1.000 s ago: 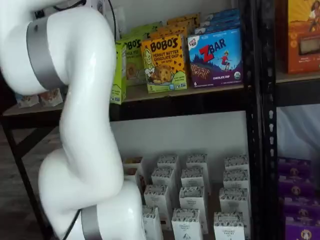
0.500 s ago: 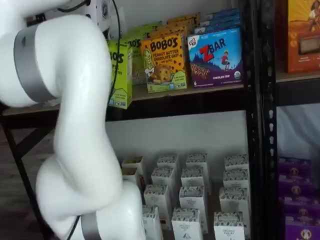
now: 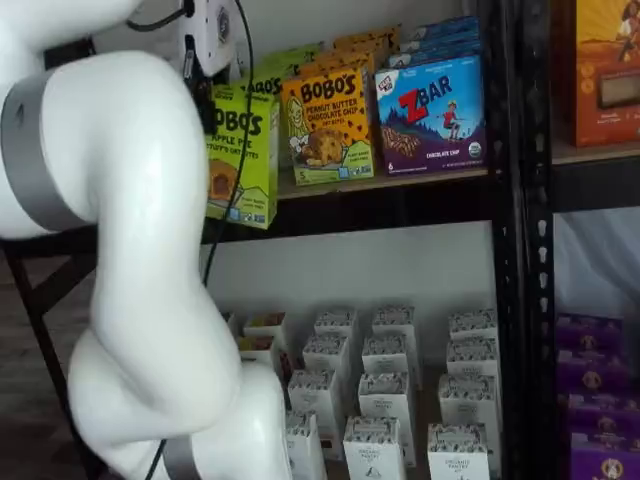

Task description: Pick the green box on the top shelf, the fourth from the left

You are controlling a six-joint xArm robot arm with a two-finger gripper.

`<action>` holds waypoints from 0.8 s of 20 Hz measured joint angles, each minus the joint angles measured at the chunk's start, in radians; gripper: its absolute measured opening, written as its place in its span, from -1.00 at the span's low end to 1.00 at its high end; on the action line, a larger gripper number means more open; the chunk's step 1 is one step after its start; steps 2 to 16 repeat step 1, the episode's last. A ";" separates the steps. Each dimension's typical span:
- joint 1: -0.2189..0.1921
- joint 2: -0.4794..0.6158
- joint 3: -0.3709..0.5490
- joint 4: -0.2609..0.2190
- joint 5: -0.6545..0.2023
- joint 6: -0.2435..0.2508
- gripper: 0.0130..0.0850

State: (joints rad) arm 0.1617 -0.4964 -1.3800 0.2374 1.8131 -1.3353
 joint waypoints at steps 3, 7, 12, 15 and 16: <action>-0.008 -0.007 0.007 0.001 0.001 -0.008 -0.33; -0.008 -0.007 0.007 0.001 0.001 -0.008 -0.33; -0.008 -0.007 0.007 0.001 0.001 -0.008 -0.33; -0.008 -0.007 0.007 0.001 0.001 -0.008 -0.33; -0.008 -0.007 0.007 0.001 0.001 -0.008 -0.33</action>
